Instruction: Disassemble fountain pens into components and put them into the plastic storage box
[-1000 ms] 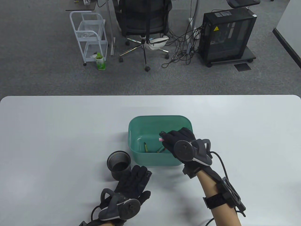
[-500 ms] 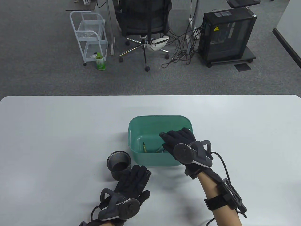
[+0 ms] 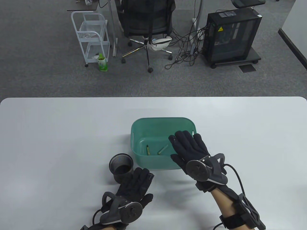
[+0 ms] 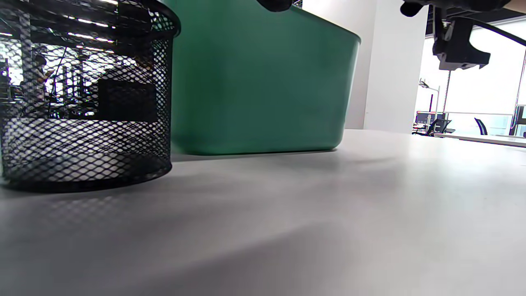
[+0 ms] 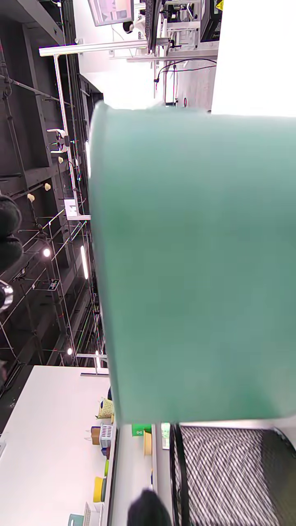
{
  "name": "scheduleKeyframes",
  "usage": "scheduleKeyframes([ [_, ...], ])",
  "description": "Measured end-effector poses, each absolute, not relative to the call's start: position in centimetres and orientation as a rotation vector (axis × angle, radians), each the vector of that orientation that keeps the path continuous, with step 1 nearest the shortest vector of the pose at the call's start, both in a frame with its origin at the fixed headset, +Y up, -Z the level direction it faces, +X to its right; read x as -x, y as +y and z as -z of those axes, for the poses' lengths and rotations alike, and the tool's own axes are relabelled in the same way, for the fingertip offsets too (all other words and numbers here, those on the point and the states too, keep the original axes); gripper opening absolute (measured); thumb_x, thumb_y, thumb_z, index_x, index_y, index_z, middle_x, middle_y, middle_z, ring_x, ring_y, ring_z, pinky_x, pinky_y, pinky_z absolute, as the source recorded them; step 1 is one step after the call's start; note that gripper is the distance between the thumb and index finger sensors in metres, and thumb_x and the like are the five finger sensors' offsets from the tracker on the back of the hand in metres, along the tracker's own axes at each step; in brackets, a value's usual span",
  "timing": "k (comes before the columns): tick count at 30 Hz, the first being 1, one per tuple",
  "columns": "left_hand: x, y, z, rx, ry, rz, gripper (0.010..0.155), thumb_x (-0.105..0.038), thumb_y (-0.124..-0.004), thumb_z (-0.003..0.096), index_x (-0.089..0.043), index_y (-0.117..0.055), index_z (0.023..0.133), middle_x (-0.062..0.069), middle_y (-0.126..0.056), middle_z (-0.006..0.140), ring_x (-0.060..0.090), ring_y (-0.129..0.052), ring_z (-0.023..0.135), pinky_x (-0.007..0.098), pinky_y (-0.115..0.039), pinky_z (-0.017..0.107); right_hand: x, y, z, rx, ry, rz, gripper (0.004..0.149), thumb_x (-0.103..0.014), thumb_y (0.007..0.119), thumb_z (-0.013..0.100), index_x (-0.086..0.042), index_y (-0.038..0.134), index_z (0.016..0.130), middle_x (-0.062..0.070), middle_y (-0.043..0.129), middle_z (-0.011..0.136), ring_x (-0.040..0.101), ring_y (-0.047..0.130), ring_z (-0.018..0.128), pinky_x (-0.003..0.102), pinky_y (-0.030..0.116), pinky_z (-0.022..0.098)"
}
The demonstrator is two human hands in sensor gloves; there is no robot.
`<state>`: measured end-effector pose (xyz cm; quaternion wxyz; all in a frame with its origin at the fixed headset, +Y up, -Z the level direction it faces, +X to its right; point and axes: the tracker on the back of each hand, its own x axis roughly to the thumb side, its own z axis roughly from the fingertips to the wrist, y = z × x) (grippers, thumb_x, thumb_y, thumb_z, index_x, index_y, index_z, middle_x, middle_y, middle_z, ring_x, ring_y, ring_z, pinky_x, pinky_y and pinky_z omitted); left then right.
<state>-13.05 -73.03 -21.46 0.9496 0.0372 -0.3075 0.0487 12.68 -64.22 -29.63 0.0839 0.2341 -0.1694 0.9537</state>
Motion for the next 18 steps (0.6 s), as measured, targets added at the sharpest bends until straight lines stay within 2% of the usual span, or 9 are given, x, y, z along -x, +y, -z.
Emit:
scheduleKeyframes([
  [9, 13.1, -73.0, 21.5, -0.079, -0.623, -0.098, 0.071, -0.051, -0.040, 0.0688, -0.013, -0.029, 0.128, 0.013, -0.034, 0.135, 0.039, -0.027, 0.123, 0.054, -0.026, 0.089, -14.2, -66.3, 25.6, -0.691, -0.456, -2.860, 0.069, -0.053, 0.052, 0.061, -0.024, 0.042, 0.122, 0.006, 0.035, 0.127, 0.030, 0.039, 0.118, 0.052, 0.030, 0.087],
  [18, 13.2, -73.0, 21.6, -0.078, -0.623, -0.098, 0.071, -0.050, -0.040, 0.0689, -0.013, -0.029, 0.128, 0.014, -0.034, 0.135, 0.039, -0.027, 0.123, 0.054, -0.025, 0.089, -14.3, -69.2, 23.3, -0.679, -0.380, -2.841, 0.068, -0.052, 0.051, 0.061, -0.023, 0.040, 0.122, 0.007, 0.033, 0.127, 0.031, 0.037, 0.118, 0.051, 0.028, 0.087],
])
